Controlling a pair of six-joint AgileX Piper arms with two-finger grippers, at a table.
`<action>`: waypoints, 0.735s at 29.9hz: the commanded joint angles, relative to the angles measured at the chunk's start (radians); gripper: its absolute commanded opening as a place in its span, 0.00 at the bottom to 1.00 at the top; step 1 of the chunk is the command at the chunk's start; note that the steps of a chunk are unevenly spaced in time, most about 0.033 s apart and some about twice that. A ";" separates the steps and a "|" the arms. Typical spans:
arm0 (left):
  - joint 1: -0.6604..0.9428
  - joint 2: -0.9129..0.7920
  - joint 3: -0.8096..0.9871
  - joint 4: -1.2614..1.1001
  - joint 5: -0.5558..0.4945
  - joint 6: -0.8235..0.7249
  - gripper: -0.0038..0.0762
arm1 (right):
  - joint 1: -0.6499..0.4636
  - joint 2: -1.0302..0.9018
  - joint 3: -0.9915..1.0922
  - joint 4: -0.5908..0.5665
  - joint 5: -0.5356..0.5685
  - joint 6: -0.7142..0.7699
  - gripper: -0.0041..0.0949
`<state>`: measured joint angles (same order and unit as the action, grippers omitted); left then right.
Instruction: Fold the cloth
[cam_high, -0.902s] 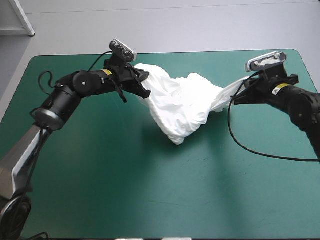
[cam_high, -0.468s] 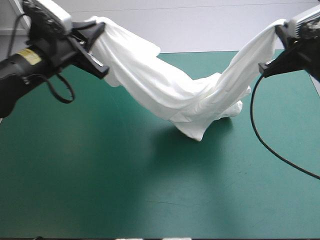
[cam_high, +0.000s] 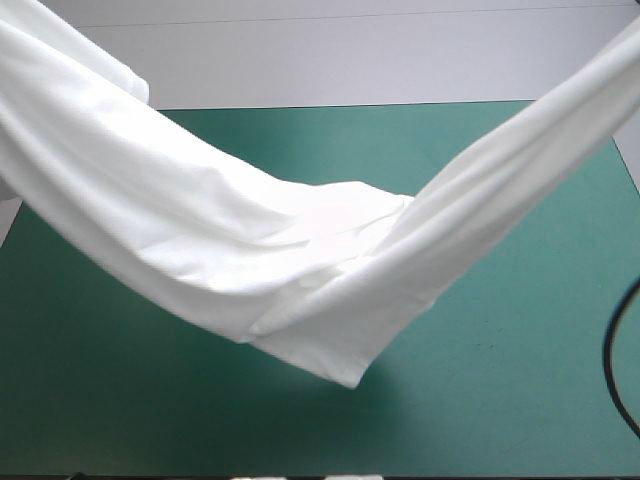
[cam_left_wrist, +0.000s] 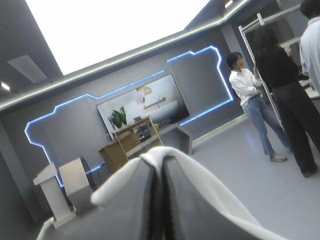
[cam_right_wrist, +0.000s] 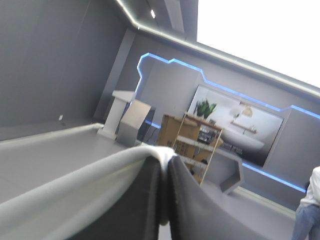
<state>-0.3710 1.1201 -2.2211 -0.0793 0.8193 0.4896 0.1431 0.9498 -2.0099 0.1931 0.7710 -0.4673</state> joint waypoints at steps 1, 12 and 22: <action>-0.003 -0.006 -0.084 0.017 -0.046 -0.012 0.07 | -0.001 -0.020 -0.061 0.009 -0.064 -0.015 0.04; -0.003 0.025 -0.012 0.206 0.077 -0.125 0.07 | -0.001 0.010 -0.006 0.012 0.027 0.006 0.04; -0.003 0.109 0.378 0.295 0.041 -0.210 0.07 | -0.001 0.058 0.372 0.048 -0.021 0.038 0.04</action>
<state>-0.3710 1.2219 -1.9079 0.1736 0.9502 0.3218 0.1431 0.9935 -1.7139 0.2113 0.8623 -0.4365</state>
